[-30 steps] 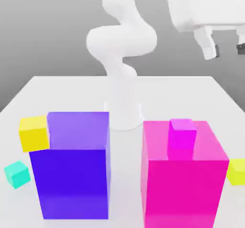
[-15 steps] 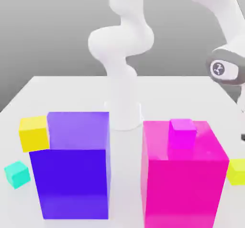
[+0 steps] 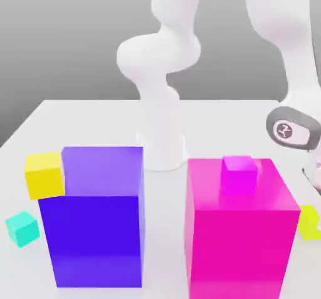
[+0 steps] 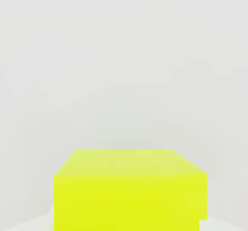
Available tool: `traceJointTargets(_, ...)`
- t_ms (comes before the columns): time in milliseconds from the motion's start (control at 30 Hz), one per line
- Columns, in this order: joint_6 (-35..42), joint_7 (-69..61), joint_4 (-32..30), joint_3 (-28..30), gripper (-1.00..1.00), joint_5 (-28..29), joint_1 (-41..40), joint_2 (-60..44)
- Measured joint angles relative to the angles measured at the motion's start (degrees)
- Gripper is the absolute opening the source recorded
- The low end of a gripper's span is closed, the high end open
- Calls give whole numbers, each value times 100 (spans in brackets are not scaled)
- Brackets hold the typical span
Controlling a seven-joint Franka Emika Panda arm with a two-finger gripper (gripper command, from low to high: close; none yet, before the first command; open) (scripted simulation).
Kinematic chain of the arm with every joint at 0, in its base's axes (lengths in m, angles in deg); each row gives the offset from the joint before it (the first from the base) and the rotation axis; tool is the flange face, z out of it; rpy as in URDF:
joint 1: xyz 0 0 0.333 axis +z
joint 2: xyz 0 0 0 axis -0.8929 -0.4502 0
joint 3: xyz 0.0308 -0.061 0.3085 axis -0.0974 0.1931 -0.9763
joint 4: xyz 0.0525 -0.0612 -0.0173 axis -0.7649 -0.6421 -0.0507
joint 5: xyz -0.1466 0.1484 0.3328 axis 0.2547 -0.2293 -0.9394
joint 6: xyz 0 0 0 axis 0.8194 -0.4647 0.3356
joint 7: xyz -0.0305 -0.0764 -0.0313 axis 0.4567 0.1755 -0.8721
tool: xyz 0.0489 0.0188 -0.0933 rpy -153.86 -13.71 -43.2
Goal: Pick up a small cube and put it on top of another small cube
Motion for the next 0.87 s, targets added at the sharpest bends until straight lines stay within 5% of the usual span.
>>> traceJointTargets(267, 1660, -784, 513, 81, -100, -604, -602, 1231)
traceJointTargets(600, 4097, -227, 1031, 879, -100, -480, -1786, 3123)
traceJointTargets(733, 3604, -88, 584, 1010, -100, -517, -1918, 3041)
traceJointTargets(767, 3416, -85, 462, 1015, 100, -520, -1925, 2974)
traceJointTargets(867, 3417, -86, 462, 1015, 100, -522, -1925, 2974)
